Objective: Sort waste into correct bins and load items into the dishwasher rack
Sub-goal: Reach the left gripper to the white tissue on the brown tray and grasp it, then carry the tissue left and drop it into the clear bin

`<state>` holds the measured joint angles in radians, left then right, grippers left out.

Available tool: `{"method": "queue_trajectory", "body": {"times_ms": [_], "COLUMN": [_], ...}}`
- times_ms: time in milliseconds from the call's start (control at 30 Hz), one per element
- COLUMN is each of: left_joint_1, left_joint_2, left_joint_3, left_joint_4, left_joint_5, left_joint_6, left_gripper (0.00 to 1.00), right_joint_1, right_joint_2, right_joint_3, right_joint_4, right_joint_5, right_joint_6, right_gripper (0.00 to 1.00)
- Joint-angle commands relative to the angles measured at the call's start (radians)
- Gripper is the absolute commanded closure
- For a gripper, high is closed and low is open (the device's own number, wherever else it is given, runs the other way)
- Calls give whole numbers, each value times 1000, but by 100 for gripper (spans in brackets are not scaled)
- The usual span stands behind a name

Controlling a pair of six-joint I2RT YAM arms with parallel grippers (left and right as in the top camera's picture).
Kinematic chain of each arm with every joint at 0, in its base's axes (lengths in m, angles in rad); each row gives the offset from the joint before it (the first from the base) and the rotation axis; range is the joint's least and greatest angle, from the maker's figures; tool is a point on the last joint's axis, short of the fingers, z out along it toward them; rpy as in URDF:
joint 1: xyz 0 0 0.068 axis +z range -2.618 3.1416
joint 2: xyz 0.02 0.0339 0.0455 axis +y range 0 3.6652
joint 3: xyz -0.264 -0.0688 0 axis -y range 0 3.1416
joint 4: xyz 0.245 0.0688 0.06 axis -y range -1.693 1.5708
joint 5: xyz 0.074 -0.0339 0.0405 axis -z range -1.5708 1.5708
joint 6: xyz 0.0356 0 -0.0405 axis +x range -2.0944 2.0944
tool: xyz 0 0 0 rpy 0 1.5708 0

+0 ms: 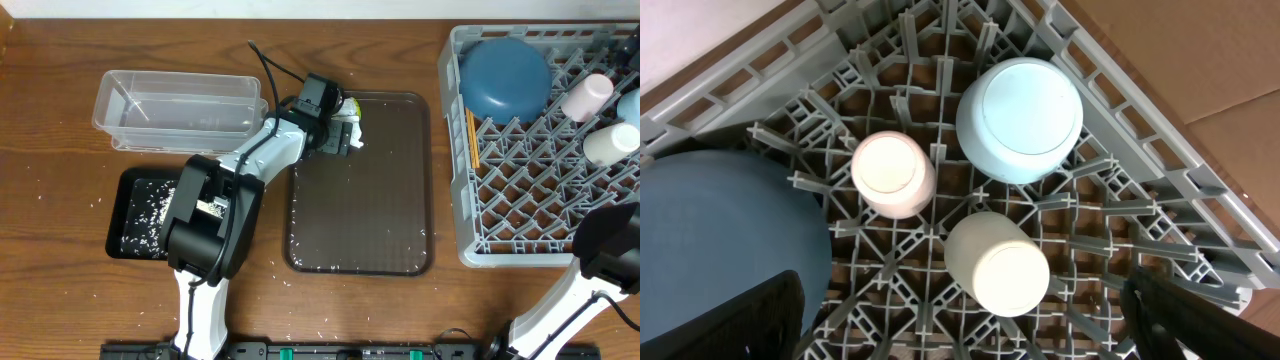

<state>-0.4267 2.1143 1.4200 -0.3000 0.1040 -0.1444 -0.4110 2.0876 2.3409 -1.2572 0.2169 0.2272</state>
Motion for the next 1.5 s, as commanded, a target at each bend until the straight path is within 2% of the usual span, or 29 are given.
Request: {"method": "queue_trajectory", "body": {"times_ms": [0, 100, 167, 300, 333, 367, 533, 800, 900, 1067, 1233, 1400, 1433, 1467], "left_joint_1": [-1, -2, -1, -2, -2, -2, -2, 1, 11, 57, 153, 275, 298, 317], "left_joint_2": [18, 20, 20, 15, 9, 0, -99, -354, -418, -449, -425, -374, -360, -348], "left_joint_3": [23, 23, 23, 23, 23, 23, 23, 23, 23, 23, 21, 6, 6, 6], "left_joint_4": [5, 4, 3, -2, -6, -15, -108, -308, -313, -298, -284, -196, -183, -175], "left_joint_5": [-37, -65, -64, -63, -63, -63, -63, -69, -136, -417, -465, -464, -464, -464], "left_joint_6": [20, 20, 20, 8, 8, 8, -46, -101, -101, -131, -130, -130, -130, -130], "left_gripper": [18, 30, 44, 85, 92, 94, 94, 94, 94, 94, 94, 93, 90, 76], "right_joint_1": [-14, -14, -14, -14, -14, -14, -14, -14, -14, -14, -14, -14, -14, -14], "right_joint_2": [5, 5, 5, 5, 5, 5, 5, 5, 5, 5, 5, 5, 5, 5], "right_joint_3": [-1, -1, -1, -1, -1, -1, -1, -1, -1, -1, -1, -1, -1, -1], "right_joint_4": [0, 0, 0, 0, 0, 0, 0, 0, 0, 0, 0, 0, 0, 0], "right_joint_5": [3, 3, 3, 3, 3, 3, 3, 3, 3, 3, 3, 3, 3, 3], "right_joint_6": [4, 4, 4, 4, 4, 4, 4, 4, 4, 4, 4, 4, 4, 4], "right_gripper": [1, 1, 1, 1, 1, 1, 1, 1, 1, 1, 1, 1, 1, 1]}}
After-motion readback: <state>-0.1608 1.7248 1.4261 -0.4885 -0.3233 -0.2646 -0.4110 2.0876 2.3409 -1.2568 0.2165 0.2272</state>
